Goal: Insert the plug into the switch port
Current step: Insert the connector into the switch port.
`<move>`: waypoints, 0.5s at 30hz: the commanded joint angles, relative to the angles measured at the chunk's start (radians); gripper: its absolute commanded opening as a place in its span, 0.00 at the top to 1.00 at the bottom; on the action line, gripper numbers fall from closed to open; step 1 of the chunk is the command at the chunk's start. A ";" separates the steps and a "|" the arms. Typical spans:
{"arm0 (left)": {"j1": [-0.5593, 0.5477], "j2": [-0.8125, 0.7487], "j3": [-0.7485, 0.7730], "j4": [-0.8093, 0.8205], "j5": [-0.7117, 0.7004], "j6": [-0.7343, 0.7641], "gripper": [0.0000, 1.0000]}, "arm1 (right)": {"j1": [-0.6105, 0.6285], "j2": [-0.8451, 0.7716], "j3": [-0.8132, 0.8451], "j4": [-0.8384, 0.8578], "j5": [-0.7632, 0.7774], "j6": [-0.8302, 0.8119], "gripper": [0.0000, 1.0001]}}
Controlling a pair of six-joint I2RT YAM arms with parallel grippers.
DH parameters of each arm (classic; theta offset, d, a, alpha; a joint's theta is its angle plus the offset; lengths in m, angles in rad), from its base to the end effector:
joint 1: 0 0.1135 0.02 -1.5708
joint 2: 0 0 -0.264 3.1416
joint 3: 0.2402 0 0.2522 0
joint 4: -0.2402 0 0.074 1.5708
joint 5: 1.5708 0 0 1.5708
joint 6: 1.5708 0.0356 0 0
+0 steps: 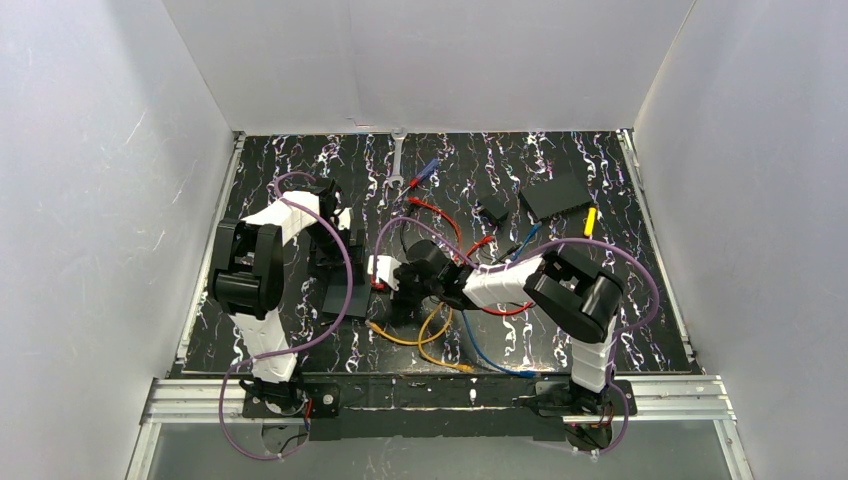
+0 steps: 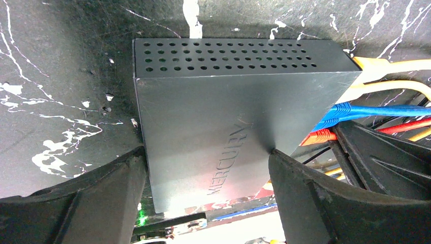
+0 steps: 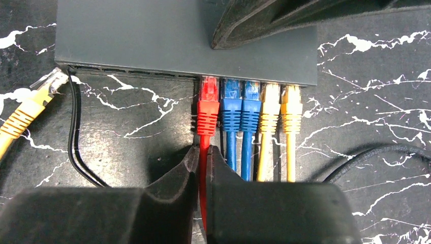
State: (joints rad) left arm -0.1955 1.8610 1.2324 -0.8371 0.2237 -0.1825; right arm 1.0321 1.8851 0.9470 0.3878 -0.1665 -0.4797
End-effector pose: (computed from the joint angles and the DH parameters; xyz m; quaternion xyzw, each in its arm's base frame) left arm 0.3323 -0.0739 0.1628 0.0123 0.9923 -0.1193 0.0303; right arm 0.1939 0.3359 0.1454 -0.6260 0.6049 0.2025 0.4485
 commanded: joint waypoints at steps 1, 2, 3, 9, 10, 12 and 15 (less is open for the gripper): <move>-0.020 0.062 -0.041 0.036 -0.009 -0.010 0.17 | -0.003 0.052 0.047 -0.004 -0.037 -0.015 0.93; -0.021 0.062 -0.041 0.036 -0.003 -0.007 0.17 | -0.003 0.057 0.052 -0.003 -0.040 -0.017 0.97; -0.021 0.062 -0.041 0.037 0.006 -0.005 0.17 | -0.003 0.059 0.057 -0.002 -0.042 -0.018 0.99; -0.029 0.064 -0.044 0.049 0.096 0.013 0.20 | 0.000 0.074 0.071 0.041 -0.088 -0.014 0.99; -0.033 0.064 -0.045 0.050 0.105 0.014 0.20 | 0.002 0.079 0.075 0.045 -0.096 -0.013 0.99; -0.036 0.065 -0.045 0.052 0.128 0.016 0.20 | 0.011 0.090 0.083 0.054 -0.099 -0.011 0.99; -0.039 0.065 -0.049 0.059 0.173 0.017 0.20 | 0.022 0.102 0.096 0.073 -0.099 -0.002 0.99</move>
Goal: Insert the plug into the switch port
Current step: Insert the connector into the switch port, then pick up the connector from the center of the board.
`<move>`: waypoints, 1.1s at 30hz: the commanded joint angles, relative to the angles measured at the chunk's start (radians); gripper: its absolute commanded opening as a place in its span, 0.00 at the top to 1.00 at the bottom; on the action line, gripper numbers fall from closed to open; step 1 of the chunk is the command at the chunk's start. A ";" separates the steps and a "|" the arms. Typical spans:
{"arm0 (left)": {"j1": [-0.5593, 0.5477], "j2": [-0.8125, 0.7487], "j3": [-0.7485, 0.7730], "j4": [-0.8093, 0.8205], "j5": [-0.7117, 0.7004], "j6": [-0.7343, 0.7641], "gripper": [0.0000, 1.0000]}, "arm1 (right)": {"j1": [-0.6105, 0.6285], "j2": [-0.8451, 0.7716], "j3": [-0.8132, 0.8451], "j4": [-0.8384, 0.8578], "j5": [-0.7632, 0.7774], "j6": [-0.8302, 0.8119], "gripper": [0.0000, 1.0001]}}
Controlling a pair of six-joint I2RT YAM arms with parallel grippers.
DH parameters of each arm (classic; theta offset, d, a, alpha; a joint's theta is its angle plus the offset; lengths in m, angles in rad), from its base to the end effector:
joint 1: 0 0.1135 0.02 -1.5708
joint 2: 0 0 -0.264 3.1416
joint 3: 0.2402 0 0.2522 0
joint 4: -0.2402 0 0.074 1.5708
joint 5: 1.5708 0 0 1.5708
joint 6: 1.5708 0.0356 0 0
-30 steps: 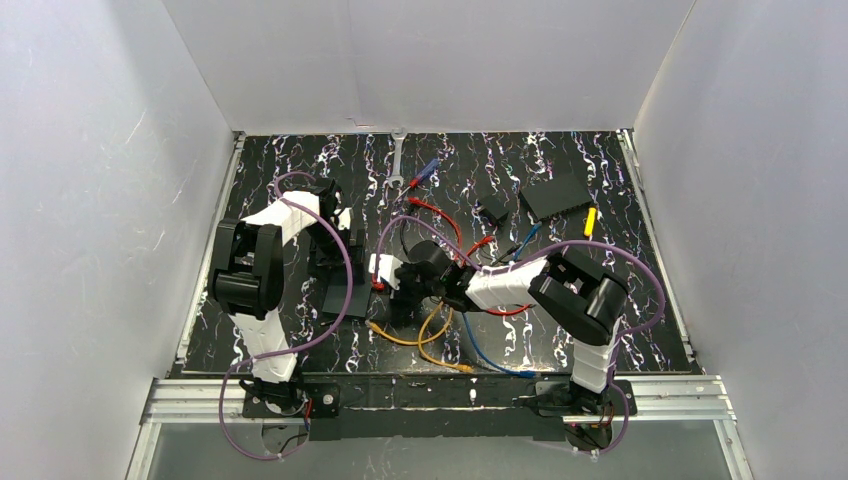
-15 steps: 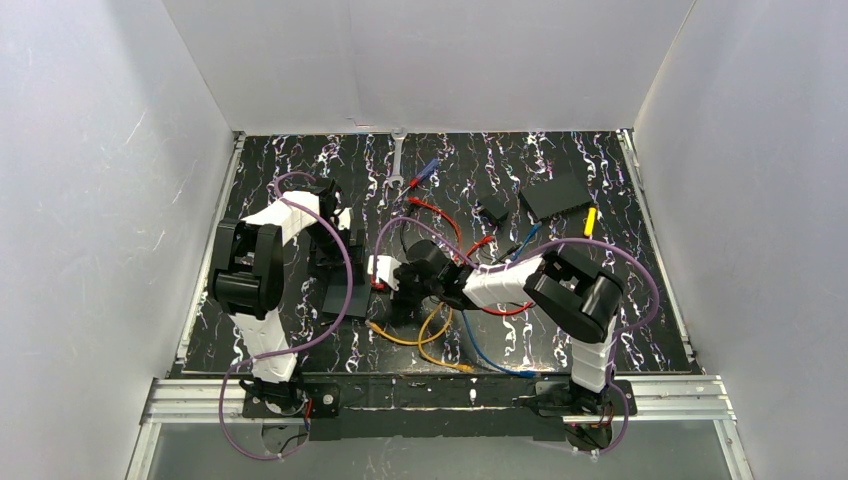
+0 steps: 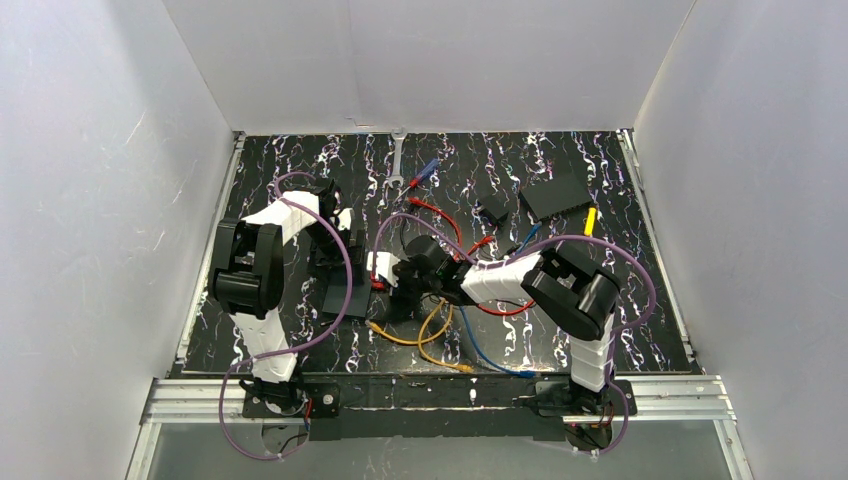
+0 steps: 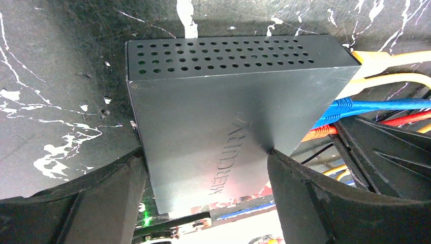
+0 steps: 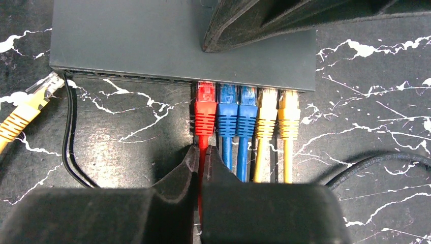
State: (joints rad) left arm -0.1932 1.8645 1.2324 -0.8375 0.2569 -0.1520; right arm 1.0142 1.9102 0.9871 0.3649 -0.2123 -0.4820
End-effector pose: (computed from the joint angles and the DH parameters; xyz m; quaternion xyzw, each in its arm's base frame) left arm 0.3324 -0.0742 0.1620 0.0269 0.9901 -0.1347 0.0274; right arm 0.2027 0.3400 0.1457 -0.6292 0.6025 0.2162 0.4409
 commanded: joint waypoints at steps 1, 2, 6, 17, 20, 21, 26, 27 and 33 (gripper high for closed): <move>-0.043 0.062 -0.048 0.062 0.150 -0.014 0.20 | 0.042 0.077 0.058 0.106 -0.052 0.005 0.99; -0.045 0.062 -0.049 0.063 0.154 -0.014 0.20 | 0.045 0.076 0.056 0.121 -0.054 0.012 0.99; -0.056 0.064 -0.048 0.062 0.157 -0.010 0.20 | 0.057 0.065 0.055 0.173 -0.057 0.034 0.99; -0.019 -0.063 -0.023 0.002 -0.289 -0.043 0.13 | 0.069 0.034 0.044 0.185 0.020 0.101 0.90; 0.016 -0.148 -0.022 -0.002 -0.382 -0.059 0.05 | 0.069 0.026 0.028 0.196 0.103 0.131 0.86; 0.027 -0.183 -0.023 0.000 -0.405 -0.063 0.04 | 0.068 0.019 0.024 0.197 0.133 0.143 0.84; 0.039 -0.361 -0.052 0.017 -0.472 -0.073 0.02 | 0.066 -0.058 0.021 0.125 0.282 0.189 0.64; 0.038 -0.398 -0.060 0.023 -0.469 -0.073 0.02 | 0.064 -0.078 0.018 0.108 0.306 0.203 0.60; 0.038 -0.618 -0.113 0.062 -0.399 -0.077 0.02 | 0.042 -0.201 0.001 -0.008 0.541 0.327 0.41</move>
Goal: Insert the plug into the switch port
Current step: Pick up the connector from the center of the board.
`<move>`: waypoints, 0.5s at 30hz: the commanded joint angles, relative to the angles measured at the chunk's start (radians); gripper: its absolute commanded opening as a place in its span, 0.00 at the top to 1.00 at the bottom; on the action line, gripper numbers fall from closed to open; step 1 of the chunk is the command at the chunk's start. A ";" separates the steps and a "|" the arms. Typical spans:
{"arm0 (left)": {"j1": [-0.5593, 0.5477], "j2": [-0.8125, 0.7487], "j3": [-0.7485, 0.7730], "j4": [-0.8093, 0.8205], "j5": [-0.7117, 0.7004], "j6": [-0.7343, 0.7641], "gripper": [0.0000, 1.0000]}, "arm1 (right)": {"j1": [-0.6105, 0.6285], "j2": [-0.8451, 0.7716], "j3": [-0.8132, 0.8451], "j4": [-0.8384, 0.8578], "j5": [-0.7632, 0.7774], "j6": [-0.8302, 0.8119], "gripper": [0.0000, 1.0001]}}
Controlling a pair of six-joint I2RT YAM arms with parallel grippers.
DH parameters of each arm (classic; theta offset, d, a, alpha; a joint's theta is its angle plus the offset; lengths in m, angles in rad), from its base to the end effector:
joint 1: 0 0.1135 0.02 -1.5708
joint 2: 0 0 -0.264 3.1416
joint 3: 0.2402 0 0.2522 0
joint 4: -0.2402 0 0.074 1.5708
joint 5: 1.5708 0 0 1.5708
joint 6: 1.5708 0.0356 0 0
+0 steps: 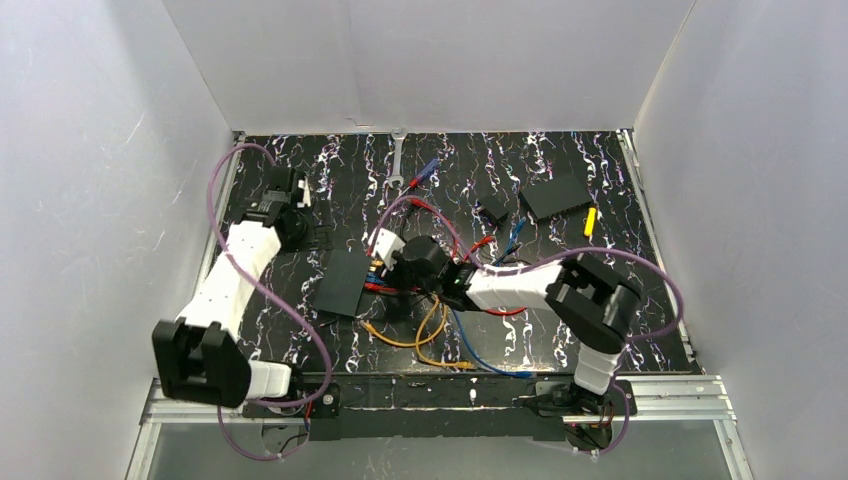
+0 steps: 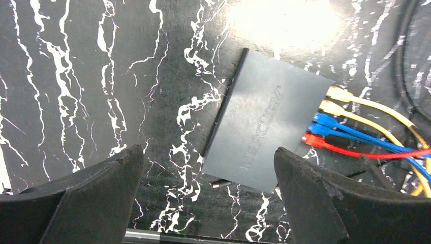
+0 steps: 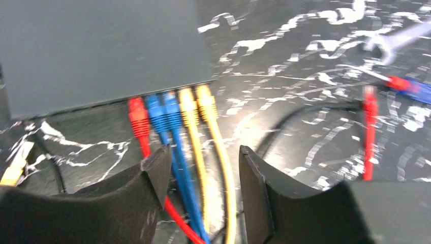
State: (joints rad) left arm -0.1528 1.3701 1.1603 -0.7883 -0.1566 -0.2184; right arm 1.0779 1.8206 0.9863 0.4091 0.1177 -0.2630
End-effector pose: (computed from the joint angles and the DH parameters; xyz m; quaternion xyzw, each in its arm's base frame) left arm 0.2762 -0.0369 0.2881 -0.0534 0.9551 0.0218 0.2906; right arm 0.1901 0.3450 0.1830 -0.4963 0.6771 0.1690 0.5163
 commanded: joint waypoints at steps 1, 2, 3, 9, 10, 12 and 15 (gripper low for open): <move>-0.003 -0.162 -0.054 0.025 0.026 -0.012 0.02 | -0.029 -0.127 0.003 -0.080 0.254 0.138 0.37; -0.002 -0.198 -0.068 0.035 0.038 -0.013 0.02 | -0.039 -0.144 0.002 -0.102 0.294 0.169 0.35; -0.003 -0.244 -0.082 0.045 0.052 -0.015 0.02 | -0.048 -0.161 -0.002 -0.121 0.331 0.199 0.33; -0.048 -0.374 -0.112 0.046 0.064 -0.007 0.02 | -0.104 -0.225 -0.024 -0.243 0.563 0.394 0.21; -0.067 -0.387 -0.111 0.039 0.041 -0.001 0.02 | -0.112 -0.231 -0.029 -0.259 0.599 0.435 0.21; -0.105 -0.410 -0.113 0.027 -0.022 0.006 0.02 | -0.136 -0.237 -0.038 -0.291 0.654 0.505 0.20; -0.147 -0.444 -0.124 0.021 -0.082 0.014 0.01 | -0.163 -0.227 -0.029 -0.345 0.709 0.628 0.20</move>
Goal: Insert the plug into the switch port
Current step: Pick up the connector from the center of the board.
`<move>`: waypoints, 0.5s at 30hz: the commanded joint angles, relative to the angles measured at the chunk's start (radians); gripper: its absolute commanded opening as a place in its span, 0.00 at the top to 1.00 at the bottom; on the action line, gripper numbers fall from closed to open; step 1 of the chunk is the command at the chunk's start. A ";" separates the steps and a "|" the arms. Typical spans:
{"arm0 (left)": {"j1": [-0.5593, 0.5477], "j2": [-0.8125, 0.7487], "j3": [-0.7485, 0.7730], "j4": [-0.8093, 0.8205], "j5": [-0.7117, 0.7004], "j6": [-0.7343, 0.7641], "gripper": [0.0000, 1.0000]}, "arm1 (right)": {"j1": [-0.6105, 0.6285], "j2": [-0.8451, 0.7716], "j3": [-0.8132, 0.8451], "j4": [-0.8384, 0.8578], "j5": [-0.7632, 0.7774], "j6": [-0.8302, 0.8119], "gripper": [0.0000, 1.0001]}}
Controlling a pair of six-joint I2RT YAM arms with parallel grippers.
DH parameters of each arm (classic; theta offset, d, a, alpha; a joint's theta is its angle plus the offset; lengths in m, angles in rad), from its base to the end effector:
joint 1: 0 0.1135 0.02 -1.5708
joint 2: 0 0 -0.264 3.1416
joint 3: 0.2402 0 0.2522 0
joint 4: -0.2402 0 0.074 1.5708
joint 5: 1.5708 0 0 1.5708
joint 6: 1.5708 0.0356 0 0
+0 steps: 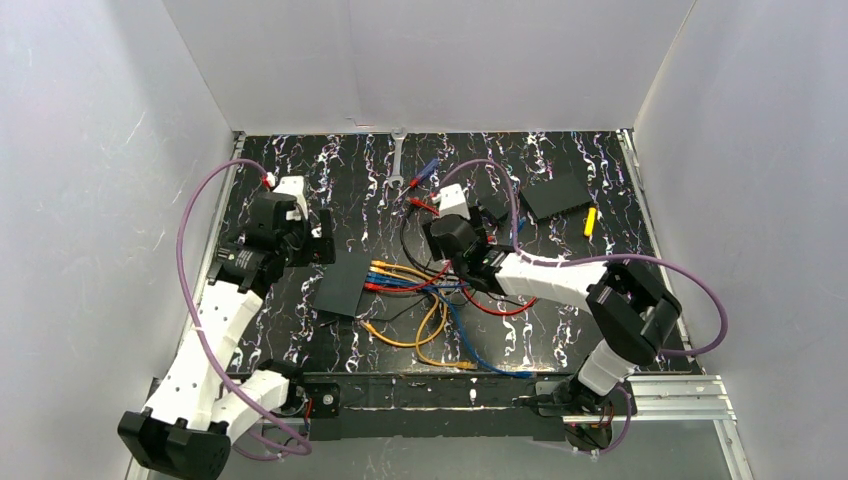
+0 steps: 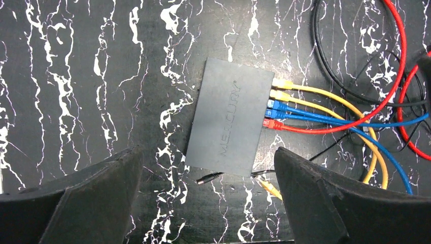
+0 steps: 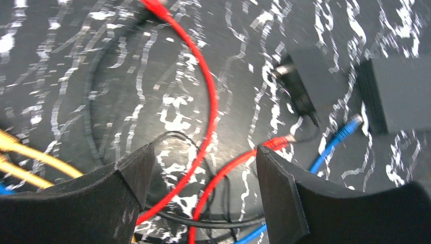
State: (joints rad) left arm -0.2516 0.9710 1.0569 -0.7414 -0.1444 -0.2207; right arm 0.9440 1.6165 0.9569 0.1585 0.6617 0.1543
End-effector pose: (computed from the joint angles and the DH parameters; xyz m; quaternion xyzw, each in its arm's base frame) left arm 0.1916 -0.0440 0.3456 -0.0180 0.8951 -0.0402 0.4436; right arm 0.2241 0.2722 0.2255 -0.1602 0.8148 0.0132 0.5571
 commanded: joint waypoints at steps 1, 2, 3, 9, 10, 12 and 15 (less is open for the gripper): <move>-0.061 -0.053 -0.023 -0.026 -0.103 0.019 0.00 | -0.035 -0.012 0.015 -0.126 0.187 0.258 0.21; -0.070 -0.059 -0.024 -0.026 -0.113 0.021 0.01 | -0.040 0.005 0.034 -0.167 0.222 0.312 0.22; -0.080 -0.063 -0.026 -0.026 -0.119 0.022 0.01 | -0.043 0.025 0.057 -0.215 0.261 0.371 0.23; -0.126 -0.073 -0.034 -0.023 -0.139 0.032 0.01 | -0.045 0.178 0.203 -0.412 0.357 0.601 0.32; -0.130 -0.075 -0.035 -0.023 -0.140 0.032 0.01 | -0.045 0.204 0.230 -0.447 0.356 0.632 0.32; -0.136 -0.081 -0.037 -0.022 -0.147 0.034 0.01 | -0.045 0.250 0.274 -0.494 0.356 0.683 0.33; -0.145 -0.085 -0.039 -0.021 -0.157 0.036 0.01 | -0.051 0.301 0.328 -0.562 0.363 0.772 0.36</move>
State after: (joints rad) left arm -0.3843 0.9085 1.0218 -0.7490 -0.2588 -0.1974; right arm 0.8986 1.8740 1.2053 -0.2657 0.9573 0.7391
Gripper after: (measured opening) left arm 0.992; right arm 0.652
